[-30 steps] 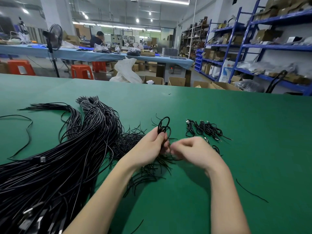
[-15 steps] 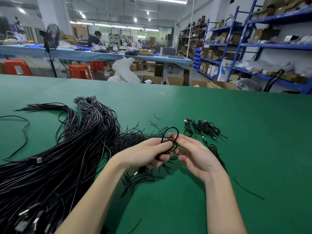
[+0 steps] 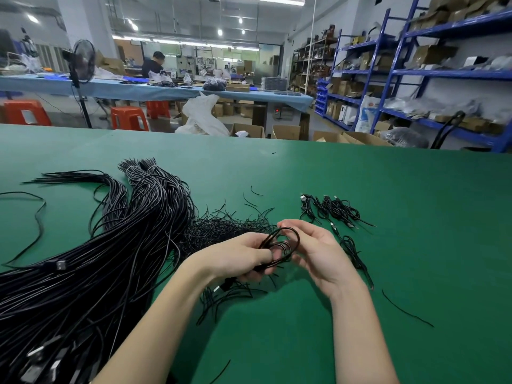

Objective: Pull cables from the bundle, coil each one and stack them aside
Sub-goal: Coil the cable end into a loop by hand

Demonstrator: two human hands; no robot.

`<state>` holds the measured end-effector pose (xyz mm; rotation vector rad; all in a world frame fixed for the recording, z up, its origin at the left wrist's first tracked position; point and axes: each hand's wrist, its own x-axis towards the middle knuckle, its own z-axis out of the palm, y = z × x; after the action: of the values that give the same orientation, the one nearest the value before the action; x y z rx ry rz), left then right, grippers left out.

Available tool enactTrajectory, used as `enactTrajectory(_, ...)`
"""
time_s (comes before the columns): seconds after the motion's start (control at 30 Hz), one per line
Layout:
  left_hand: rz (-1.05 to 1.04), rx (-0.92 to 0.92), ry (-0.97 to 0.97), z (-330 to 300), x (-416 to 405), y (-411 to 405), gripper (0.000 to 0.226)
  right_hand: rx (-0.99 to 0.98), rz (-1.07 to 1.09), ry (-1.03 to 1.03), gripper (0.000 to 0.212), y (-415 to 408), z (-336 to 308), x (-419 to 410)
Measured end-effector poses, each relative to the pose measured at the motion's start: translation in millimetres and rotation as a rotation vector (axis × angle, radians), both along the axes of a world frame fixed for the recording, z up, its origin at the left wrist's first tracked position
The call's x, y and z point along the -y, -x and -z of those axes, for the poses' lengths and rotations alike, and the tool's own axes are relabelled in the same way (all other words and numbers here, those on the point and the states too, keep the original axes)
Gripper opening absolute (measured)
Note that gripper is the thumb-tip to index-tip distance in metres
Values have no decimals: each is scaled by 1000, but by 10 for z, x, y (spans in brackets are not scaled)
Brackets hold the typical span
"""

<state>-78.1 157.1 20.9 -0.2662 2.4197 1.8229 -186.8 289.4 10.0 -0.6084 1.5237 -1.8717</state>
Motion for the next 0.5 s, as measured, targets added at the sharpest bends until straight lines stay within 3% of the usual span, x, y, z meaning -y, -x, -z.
enactTrajectory(0.07, -44, 19, 60, 21, -8, 16, 16, 33, 77, 32, 16, 22, 6, -1)
enactTrajectory(0.33, -72, 9, 306, 67, 23, 52, 13, 129, 259, 133, 4, 8, 13, 76)
enactTrajectory(0.5, -198, -23, 626, 90, 66, 83, 17, 10, 141, -77, 25, 16, -11, 85)
